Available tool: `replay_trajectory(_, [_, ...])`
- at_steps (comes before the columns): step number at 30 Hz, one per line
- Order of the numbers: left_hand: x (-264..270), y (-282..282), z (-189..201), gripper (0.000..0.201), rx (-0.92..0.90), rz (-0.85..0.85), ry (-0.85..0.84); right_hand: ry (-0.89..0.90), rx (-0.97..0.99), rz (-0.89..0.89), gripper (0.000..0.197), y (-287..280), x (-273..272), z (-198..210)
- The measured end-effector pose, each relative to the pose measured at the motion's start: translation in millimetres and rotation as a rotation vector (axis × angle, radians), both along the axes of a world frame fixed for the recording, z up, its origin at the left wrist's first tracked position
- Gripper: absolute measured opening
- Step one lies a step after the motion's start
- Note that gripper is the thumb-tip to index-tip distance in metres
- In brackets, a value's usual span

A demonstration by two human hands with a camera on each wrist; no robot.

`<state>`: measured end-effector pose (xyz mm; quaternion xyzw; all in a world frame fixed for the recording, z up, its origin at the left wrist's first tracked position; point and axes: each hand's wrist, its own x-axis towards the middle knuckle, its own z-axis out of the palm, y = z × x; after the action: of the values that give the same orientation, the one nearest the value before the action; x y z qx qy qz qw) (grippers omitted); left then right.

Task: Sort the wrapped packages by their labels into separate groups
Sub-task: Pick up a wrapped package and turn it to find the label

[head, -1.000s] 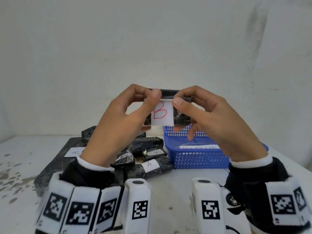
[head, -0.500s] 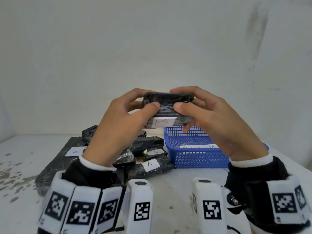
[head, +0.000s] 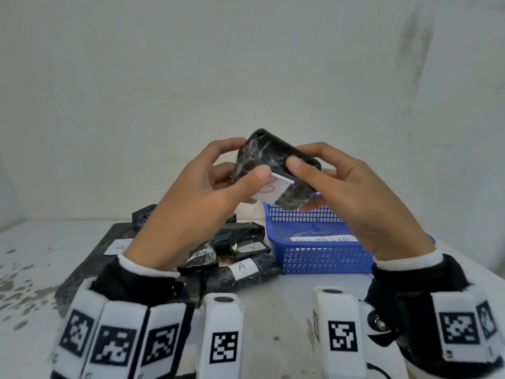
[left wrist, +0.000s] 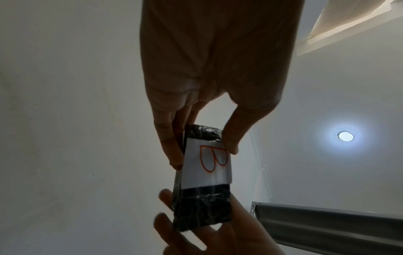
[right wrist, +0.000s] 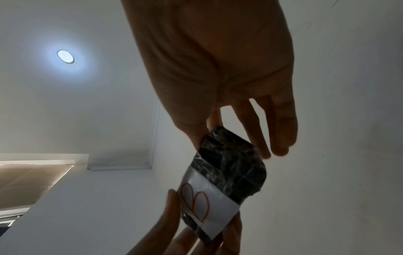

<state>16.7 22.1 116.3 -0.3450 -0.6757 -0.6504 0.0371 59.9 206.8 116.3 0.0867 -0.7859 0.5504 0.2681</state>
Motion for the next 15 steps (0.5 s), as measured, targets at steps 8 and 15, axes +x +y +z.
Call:
replay_trajectory(8, [-1.7, 3.1, -3.3, 0.076, -0.061, 0.038, 0.035, 0.074, 0.088, -0.075, 0.013, -6.3, 0.5, -0.5])
replay_trajectory(15, [-1.7, 0.5, -4.1, 0.059, -0.009, -0.038, -0.004, 0.040, 0.021, -0.061, 0.016, -5.1, 1.5, 0.4])
